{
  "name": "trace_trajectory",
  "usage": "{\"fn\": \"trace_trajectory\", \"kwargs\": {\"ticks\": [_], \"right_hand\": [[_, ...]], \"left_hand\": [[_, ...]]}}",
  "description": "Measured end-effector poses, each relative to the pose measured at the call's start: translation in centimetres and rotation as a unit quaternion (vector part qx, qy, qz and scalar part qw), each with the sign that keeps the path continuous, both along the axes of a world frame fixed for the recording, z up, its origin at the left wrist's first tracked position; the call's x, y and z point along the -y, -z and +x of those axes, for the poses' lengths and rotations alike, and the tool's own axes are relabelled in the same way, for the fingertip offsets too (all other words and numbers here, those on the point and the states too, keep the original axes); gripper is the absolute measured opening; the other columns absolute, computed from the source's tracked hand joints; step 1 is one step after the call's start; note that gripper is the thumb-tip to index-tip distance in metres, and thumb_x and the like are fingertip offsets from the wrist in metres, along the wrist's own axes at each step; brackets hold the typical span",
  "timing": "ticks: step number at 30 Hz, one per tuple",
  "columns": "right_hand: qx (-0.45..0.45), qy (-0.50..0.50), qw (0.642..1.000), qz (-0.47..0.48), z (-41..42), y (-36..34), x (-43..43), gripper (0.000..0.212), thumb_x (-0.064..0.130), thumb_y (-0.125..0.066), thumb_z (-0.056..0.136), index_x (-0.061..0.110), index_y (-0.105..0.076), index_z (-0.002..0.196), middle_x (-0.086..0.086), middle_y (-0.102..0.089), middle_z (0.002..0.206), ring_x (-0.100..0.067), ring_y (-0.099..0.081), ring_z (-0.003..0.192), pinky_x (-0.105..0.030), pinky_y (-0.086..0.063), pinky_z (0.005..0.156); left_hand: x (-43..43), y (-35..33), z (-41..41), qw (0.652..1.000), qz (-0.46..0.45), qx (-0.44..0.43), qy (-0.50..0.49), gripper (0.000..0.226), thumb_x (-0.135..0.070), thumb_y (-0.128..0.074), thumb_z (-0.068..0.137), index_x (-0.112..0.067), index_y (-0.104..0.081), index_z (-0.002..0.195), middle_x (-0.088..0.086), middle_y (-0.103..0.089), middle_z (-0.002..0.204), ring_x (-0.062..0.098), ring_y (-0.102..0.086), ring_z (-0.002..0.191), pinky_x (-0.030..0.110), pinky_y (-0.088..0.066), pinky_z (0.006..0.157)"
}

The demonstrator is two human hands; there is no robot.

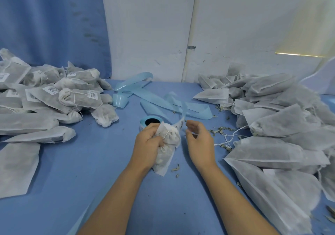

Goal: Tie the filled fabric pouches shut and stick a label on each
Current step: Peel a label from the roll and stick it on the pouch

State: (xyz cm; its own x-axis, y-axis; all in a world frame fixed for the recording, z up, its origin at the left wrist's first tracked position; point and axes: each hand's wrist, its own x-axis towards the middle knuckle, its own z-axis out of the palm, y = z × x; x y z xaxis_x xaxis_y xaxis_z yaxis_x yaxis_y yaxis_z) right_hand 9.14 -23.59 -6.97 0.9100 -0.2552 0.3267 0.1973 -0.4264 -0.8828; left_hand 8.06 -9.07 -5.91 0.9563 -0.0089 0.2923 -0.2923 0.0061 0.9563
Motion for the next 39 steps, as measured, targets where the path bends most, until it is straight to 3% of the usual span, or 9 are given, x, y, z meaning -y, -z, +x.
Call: {"fn": "trace_trajectory", "kwargs": {"ticks": [5, 13, 17, 20, 24, 28, 32, 35, 39], "right_hand": [[-0.031, -0.099, 0.990, 0.095, -0.2, -0.1, -0.9, 0.029, 0.006, -0.055, 0.095, 0.031, -0.061, 0.109, 0.022, -0.063, 0.108, 0.005, -0.058, 0.107, -0.010, -0.045, 0.087], [-0.006, -0.090, 0.981, 0.172, -0.3, -0.4, -0.9, 0.014, 0.015, -0.056, 0.096, 0.029, -0.059, 0.095, 0.012, -0.066, 0.093, 0.014, -0.061, 0.078, -0.003, -0.043, 0.070], [0.002, -0.073, 0.979, 0.189, 0.1, 0.0, -0.6, 0.011, 0.017, -0.053, 0.098, 0.024, -0.062, 0.096, 0.012, -0.069, 0.082, 0.003, -0.062, 0.079, -0.010, -0.048, 0.076], [0.014, -0.041, 0.972, 0.229, 0.2, 0.0, -0.4, 0.013, 0.014, -0.052, 0.098, 0.019, -0.063, 0.093, 0.015, -0.071, 0.075, 0.000, -0.064, 0.078, -0.014, -0.050, 0.075], [0.048, 0.055, 0.956, 0.285, 0.6, 0.0, 0.0, 0.018, 0.012, -0.054, 0.097, 0.024, -0.064, 0.087, 0.007, -0.067, 0.088, -0.012, -0.060, 0.086, -0.026, -0.049, 0.083], [0.069, 0.088, 0.938, 0.329, 0.5, -0.3, 0.2, 0.021, 0.010, -0.056, 0.096, 0.025, -0.066, 0.086, 0.009, -0.066, 0.081, -0.007, -0.060, 0.078, -0.016, -0.050, 0.074], [0.060, 0.044, 0.954, 0.290, 0.2, -0.7, -0.2, 0.027, 0.001, -0.056, 0.090, 0.022, -0.072, 0.090, 0.014, -0.070, 0.081, 0.004, -0.060, 0.072, -0.010, -0.048, 0.070], [0.079, 0.021, 0.945, 0.317, -0.2, -1.2, -0.7, 0.024, 0.001, -0.055, 0.091, 0.019, -0.070, 0.092, 0.016, -0.068, 0.071, 0.003, -0.060, 0.070, -0.009, -0.047, 0.067], [0.104, -0.044, 0.932, 0.343, -0.6, -1.8, -1.3, 0.038, -0.010, -0.047, 0.089, 0.021, -0.058, 0.107, 0.012, -0.055, 0.059, -0.001, -0.052, 0.063, -0.011, -0.045, 0.069]], "left_hand": [[-0.1, 0.2, 0.2, 1.000, -0.019, -0.013, 0.016, 0.029, -0.003, -0.045, 0.052, -0.002, -0.062, 0.076, -0.007, -0.059, 0.071, 0.005, -0.055, 0.069, 0.011, -0.044, 0.064], [0.0, 0.0, 0.1, 1.000, -0.004, -0.015, 0.013, 0.029, 0.002, -0.047, 0.059, 0.003, -0.062, 0.084, 0.004, -0.060, 0.086, 0.004, -0.056, 0.076, 0.011, -0.045, 0.068], [-0.1, 0.0, 0.1, 1.000, -0.013, -0.011, 0.000, 0.032, -0.002, -0.046, 0.057, 0.005, -0.062, 0.085, 0.003, -0.060, 0.086, 0.004, -0.056, 0.076, 0.010, -0.045, 0.068], [-0.2, 0.0, 0.3, 0.999, -0.024, -0.018, -0.012, 0.026, 0.018, -0.044, 0.070, 0.008, -0.062, 0.086, 0.005, -0.060, 0.087, 0.006, -0.056, 0.077, 0.012, -0.045, 0.068], [-0.3, -0.1, 0.4, 0.997, -0.055, -0.029, -0.038, 0.027, 0.021, -0.041, 0.072, 0.005, -0.061, 0.078, -0.006, -0.062, 0.078, 0.004, -0.057, 0.072, 0.011, -0.045, 0.065], [-0.3, -0.5, 0.5, 0.996, -0.063, -0.024, -0.059, 0.036, 0.018, -0.043, 0.075, -0.011, -0.063, 0.076, -0.003, -0.061, 0.086, 0.008, -0.056, 0.079, 0.010, -0.044, 0.066], [0.1, -1.2, 0.6, 0.993, -0.101, -0.026, -0.059, 0.043, 0.012, -0.053, 0.080, -0.020, -0.067, 0.103, -0.002, -0.067, 0.106, 0.011, -0.061, 0.097, 0.019, -0.048, 0.085], [0.1, -1.5, 0.9, 0.986, -0.145, -0.053, -0.065, 0.035, 0.006, -0.061, 0.081, -0.025, -0.072, 0.092, -0.007, -0.073, 0.087, 0.015, -0.065, 0.088, 0.029, -0.052, 0.082], [0.0, -1.6, 1.0, 0.979, -0.183, -0.076, -0.043, 0.036, 0.005, -0.064, 0.082, -0.025, -0.071, 0.098, -0.003, -0.074, 0.093, 0.017, -0.068, 0.091, 0.031, -0.054, 0.084]]}}
